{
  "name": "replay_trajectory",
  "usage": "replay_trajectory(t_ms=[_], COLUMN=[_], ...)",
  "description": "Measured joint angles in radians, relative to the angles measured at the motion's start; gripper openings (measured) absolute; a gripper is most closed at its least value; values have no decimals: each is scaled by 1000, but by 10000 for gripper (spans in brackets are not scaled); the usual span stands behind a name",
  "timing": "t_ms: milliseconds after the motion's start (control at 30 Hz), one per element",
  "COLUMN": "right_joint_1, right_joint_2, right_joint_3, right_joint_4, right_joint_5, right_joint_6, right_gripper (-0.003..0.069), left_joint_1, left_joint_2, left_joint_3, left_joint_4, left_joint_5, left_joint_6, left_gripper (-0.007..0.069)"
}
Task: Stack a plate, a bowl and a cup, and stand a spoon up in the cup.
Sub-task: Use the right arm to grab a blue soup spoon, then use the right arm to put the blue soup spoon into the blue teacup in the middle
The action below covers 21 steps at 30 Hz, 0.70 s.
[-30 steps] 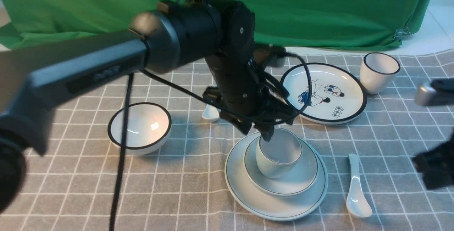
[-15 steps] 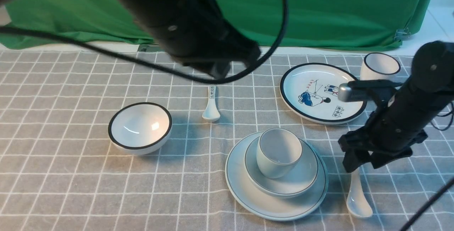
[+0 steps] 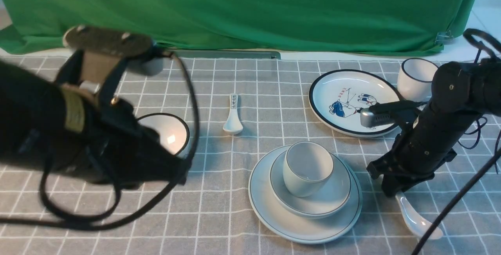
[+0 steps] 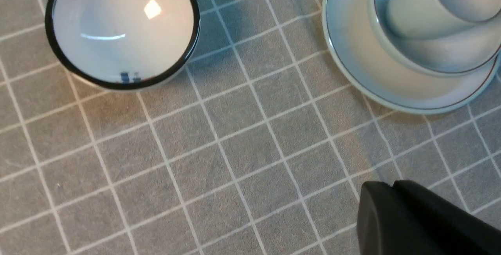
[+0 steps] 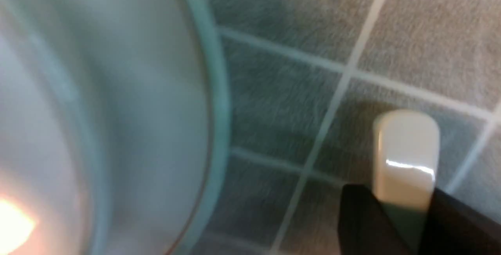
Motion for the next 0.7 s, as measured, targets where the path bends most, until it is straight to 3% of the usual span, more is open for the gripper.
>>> replay_trajectory(t_ms=[133, 233, 367, 400, 467, 700], right_joint_1=[30, 113, 298, 306, 384, 471], right_joint_2=[-194, -370, -562, -562, -577, -473], right_joint_3=[2, 25, 191, 202, 332, 556], right_joint_4=[45, 63, 78, 78, 78, 78], right_joint_5=[-52, -252, -666, -708, -968, -1465], right_joint_6=[-24, -35, -25, -24, -12, 25], right_gripper=[169, 169, 169, 169, 169, 169], left_joint_1=[0, 0, 0, 0, 0, 0], left_joint_2=[-60, -85, -93, -93, -93, -93], left_joint_3=[78, 119, 145, 145, 147, 147], left_joint_4=[6, 14, 34, 35, 40, 47], left_joint_5=[-45, -79, -137, -139, -159, -194], left_joint_6=[-41, -71, -90, -90, -93, -93], left_gripper=[8, 8, 8, 8, 8, 8])
